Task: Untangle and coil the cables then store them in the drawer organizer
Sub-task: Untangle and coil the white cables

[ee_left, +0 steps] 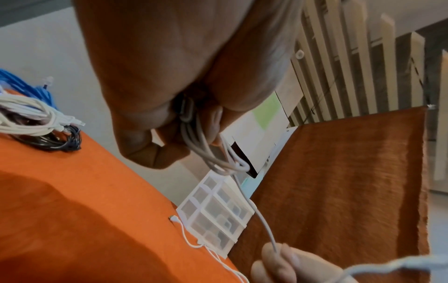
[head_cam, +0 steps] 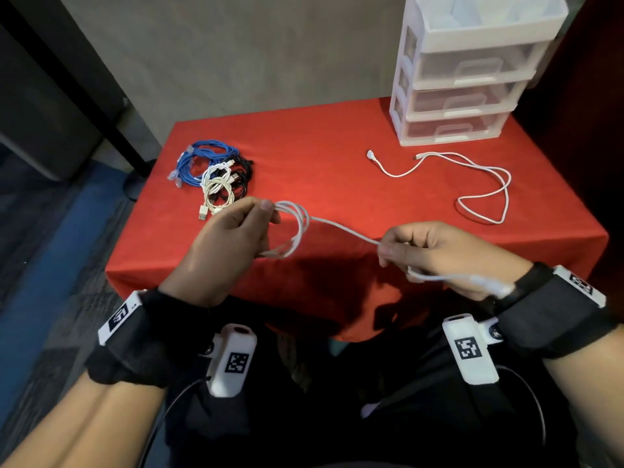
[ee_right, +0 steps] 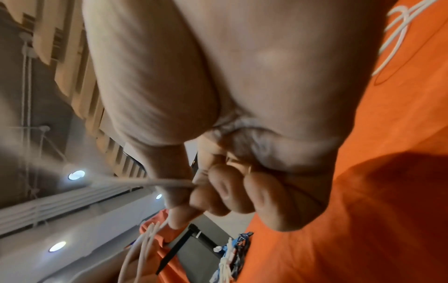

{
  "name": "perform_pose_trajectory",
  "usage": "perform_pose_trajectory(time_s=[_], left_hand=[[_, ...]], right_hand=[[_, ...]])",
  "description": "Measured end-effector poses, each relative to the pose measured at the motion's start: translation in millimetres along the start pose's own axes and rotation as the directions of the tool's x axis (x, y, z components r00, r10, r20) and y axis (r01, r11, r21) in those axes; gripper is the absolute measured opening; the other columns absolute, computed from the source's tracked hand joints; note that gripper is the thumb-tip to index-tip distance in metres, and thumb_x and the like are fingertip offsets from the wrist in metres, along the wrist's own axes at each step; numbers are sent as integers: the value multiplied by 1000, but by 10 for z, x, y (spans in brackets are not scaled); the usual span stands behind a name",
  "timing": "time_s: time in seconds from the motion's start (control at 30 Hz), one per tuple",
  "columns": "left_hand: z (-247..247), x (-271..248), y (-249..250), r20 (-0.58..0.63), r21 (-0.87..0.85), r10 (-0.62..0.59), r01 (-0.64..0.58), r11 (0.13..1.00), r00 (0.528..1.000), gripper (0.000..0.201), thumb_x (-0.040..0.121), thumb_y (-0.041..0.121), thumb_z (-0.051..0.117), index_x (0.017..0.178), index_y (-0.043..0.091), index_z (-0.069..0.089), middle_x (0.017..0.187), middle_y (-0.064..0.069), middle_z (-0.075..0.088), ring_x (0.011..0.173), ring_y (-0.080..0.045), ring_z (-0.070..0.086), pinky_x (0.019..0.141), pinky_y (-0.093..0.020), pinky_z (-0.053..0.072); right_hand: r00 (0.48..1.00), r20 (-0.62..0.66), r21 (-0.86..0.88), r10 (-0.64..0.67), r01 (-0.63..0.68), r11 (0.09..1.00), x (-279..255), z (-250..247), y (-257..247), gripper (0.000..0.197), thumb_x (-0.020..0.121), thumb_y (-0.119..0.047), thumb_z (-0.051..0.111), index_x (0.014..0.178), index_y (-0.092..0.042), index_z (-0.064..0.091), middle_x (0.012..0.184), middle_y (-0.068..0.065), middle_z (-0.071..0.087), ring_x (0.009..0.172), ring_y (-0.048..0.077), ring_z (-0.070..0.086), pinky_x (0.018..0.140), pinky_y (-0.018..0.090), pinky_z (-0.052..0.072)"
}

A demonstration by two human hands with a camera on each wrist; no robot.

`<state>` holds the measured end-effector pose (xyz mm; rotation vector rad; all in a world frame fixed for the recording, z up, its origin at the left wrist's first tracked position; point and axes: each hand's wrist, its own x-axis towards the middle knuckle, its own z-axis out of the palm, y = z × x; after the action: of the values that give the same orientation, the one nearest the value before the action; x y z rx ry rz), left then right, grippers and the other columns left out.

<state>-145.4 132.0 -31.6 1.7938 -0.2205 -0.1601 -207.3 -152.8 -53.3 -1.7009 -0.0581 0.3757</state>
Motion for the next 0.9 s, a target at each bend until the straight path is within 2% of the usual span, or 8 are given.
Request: perform_pose_trajectory(time_s=[0.1,0.3,0.43,0.57,0.63,0.7,0.83,0.9], left_hand=[[32,75,-19,-71,-47,-24,20,999,997,31,108,25,44,85,12,60,54,9,31,50,-10,25,47,-24,24],[115,147,-145,-183,7,-53,56,998,982,32,108,28,43,86,13,61,47,14,36,47,-7,31,49,-26,28],[269,139,-218,-203,-37,-66,60,998,977,32,108,25,46,82,17,63,52,10,41,46,-5,38,48,-23,31],[363,131,-216,-188,-77,-67,54,996,980,30,107,21,45,83,17,61,50,13,38,48,-6,32,48,-25,27],[381,125,-202,-175,-90,-69,54,994,982,27,107,21,44,87,13,59,50,13,37,49,-7,31,48,-24,27],[397,112,-184,-173,-114,-66,47,992,983,25,108,19,44,89,12,59,51,13,37,49,-7,31,48,-24,27],[466,67,-151,-187,-159,-44,14,987,981,23,107,17,46,88,11,58,52,11,38,51,-8,32,51,-26,30],[536,27,-108,-190,-224,-57,14,974,980,24,108,18,45,88,12,59,53,10,39,51,-8,34,56,-29,37]], right_hand=[[999,15,67,48,-49,997,-7,5,95,24,88,-33,72,83,-10,70,71,5,58,55,15,38,52,27,28],[997,73,445,31,-60,894,-68,69,126,16,83,-17,71,89,-8,59,75,12,56,51,13,46,49,23,34],[993,-110,572,-39,95,815,29,203,-100,12,80,-17,72,78,-13,61,74,8,66,59,15,61,54,22,51],[923,-366,499,-120,303,812,194,326,-270,19,85,-14,72,78,-12,54,72,8,68,60,15,66,56,24,55],[881,-442,382,-171,357,852,233,383,-293,20,90,-8,72,80,-9,55,73,17,68,62,19,68,59,29,57],[857,-465,261,-222,373,891,246,439,-290,20,91,-6,74,82,-4,56,75,29,65,64,24,68,61,32,58],[875,-422,194,-238,343,919,283,579,-252,24,90,-5,75,77,-8,55,71,21,65,63,25,66,58,33,55],[883,-424,198,-203,309,930,304,654,-239,24,91,-8,75,75,-10,58,72,26,65,60,22,63,55,30,52]])
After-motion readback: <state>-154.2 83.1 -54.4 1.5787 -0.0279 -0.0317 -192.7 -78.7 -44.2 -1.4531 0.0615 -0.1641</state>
